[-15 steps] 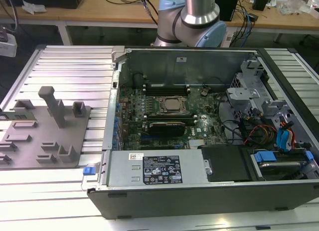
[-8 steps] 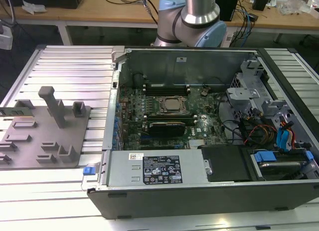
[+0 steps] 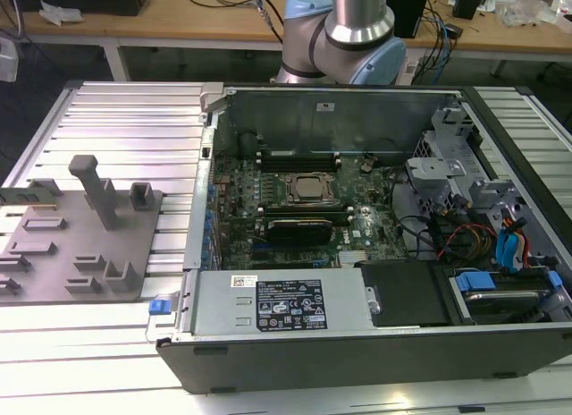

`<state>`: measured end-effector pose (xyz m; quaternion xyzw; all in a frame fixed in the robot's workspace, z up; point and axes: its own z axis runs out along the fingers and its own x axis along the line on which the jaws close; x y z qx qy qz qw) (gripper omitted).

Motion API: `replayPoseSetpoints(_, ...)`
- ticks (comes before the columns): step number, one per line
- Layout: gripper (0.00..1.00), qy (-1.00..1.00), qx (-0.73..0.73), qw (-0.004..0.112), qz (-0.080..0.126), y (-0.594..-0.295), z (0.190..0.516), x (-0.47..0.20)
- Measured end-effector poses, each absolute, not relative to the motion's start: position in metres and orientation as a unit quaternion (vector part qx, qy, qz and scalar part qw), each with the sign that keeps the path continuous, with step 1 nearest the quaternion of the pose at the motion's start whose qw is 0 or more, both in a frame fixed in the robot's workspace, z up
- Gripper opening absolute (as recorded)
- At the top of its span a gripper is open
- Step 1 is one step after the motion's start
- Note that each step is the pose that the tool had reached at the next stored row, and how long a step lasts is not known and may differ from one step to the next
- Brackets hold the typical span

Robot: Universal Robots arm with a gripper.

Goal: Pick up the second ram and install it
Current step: 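Pick up the second ram and move it above second insertion slot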

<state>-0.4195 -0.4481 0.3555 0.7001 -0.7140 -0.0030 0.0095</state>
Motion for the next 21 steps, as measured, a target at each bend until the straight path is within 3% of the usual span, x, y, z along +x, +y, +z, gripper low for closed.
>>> replayPoseSetpoints(17,0.09,-0.714,0.7,0.009,-0.004,-0.448,0.426,-0.42)
replayPoseSetpoints(21,0.09,-0.714,0.7,0.009,-0.004,-0.448,0.427,-0.419)
